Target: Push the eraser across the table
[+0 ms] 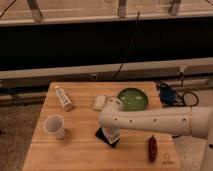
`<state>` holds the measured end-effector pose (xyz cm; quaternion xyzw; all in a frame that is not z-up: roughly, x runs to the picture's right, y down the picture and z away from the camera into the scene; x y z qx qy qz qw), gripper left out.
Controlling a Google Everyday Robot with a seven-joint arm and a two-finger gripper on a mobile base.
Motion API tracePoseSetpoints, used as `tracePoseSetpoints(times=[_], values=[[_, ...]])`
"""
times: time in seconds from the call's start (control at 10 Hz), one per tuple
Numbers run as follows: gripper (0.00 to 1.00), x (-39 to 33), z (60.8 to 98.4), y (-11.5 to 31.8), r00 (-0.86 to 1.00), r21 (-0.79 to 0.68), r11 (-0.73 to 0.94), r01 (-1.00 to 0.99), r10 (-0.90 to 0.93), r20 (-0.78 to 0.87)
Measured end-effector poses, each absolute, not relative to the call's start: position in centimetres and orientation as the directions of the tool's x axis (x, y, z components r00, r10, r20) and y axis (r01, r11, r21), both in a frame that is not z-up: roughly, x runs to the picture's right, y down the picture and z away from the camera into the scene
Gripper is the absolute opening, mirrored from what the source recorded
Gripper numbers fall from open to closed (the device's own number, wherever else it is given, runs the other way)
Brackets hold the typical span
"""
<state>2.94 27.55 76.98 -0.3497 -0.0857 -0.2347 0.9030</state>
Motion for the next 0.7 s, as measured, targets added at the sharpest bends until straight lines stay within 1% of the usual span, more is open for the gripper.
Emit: tracePoseSetpoints(times=[0.7], values=[[0.03, 2.10, 77.52, 27.11, 0.859, -0.582, 0.632, 0.512, -0.390, 0.333]])
